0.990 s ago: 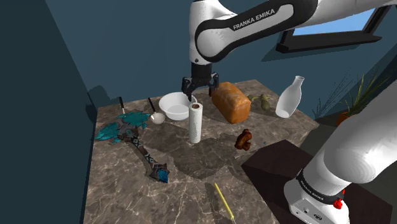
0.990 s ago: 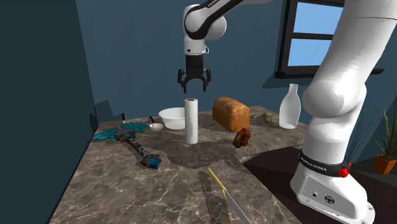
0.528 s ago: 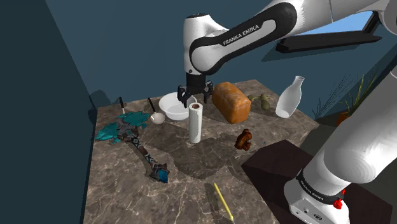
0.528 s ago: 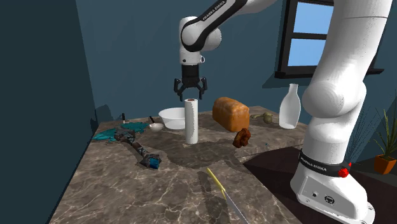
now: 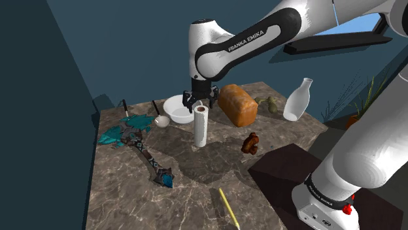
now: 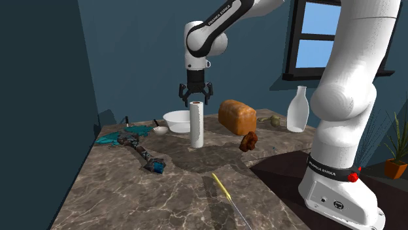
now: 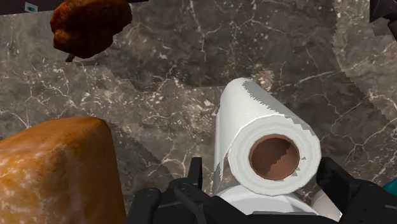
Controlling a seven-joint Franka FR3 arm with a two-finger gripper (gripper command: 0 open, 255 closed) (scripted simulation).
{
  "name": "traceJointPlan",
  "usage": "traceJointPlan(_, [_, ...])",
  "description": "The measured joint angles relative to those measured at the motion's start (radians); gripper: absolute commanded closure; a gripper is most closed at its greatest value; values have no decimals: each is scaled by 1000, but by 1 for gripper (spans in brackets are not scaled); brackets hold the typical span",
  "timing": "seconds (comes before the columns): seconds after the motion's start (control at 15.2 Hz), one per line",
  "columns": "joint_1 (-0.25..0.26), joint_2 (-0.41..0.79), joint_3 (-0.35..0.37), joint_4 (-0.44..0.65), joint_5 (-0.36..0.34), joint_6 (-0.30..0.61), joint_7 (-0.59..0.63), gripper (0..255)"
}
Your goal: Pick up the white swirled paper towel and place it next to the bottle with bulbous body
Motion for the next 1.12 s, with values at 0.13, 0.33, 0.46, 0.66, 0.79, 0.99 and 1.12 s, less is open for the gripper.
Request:
traceJointPlan(0.13, [0, -1, 0, 1, 0, 0, 0, 255])
traceJointPlan(0.33, [0, 0, 0, 0, 0, 0, 0, 255])
traceJointPlan(0.46, [0, -1, 0, 0, 0, 0, 0, 255])
traceJointPlan(0.66, [0, -1, 0, 0, 0, 0, 0, 255])
traceJointPlan(0.79, [0, -3, 0, 3, 2, -6, -1, 255])
traceJointPlan(0.99, [0, -19, 0, 21, 8, -39, -6, 255])
traceJointPlan(1.12, [1, -31, 0, 38, 12, -67, -8, 255])
